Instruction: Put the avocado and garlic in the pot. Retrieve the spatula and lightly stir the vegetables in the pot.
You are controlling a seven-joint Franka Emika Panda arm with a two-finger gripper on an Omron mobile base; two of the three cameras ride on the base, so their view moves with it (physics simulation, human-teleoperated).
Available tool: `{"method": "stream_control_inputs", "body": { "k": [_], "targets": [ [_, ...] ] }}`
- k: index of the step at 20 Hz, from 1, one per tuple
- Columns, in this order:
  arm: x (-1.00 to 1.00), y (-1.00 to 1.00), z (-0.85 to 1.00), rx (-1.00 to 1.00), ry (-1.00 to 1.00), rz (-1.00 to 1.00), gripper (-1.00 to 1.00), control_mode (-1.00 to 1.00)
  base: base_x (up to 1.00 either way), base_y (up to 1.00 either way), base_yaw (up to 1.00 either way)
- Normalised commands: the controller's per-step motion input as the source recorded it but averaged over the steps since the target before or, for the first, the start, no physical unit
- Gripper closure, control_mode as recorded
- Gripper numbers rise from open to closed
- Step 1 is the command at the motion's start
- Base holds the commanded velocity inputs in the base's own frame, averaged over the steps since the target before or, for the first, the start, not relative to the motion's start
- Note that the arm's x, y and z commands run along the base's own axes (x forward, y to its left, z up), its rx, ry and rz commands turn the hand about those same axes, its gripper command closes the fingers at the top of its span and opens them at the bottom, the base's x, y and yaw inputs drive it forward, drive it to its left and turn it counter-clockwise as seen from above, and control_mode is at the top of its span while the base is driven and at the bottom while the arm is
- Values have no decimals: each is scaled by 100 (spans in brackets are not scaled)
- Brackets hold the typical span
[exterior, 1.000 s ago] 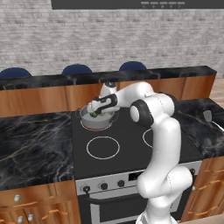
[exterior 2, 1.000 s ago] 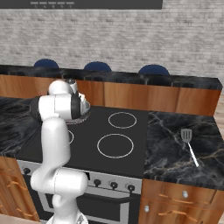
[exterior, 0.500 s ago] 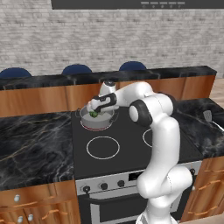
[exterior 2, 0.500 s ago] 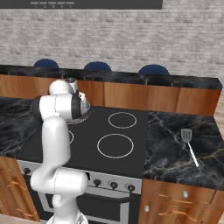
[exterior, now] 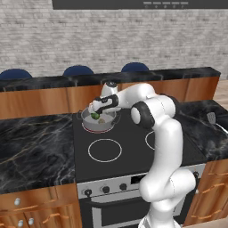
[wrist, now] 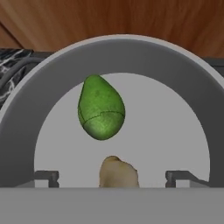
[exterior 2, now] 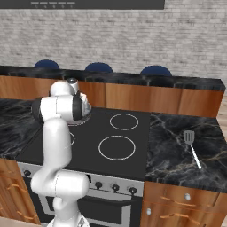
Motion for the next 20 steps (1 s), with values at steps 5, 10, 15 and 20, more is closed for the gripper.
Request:
{"method": "stream_control_inputs", "body": {
  "k": [5,10,15,20],
  "targets": [
    [-44,-19,17,0,-3,0,-100,-100,0,0,0],
    [-100,-60,20,0,-24,0,-100,-100,0,0,0],
    [-100,-83,8,0,-31,0,-100,-100,0,0,0],
    [-100,-91,44,0,-32,4,-100,-100,0,0,0]
  ]
}}
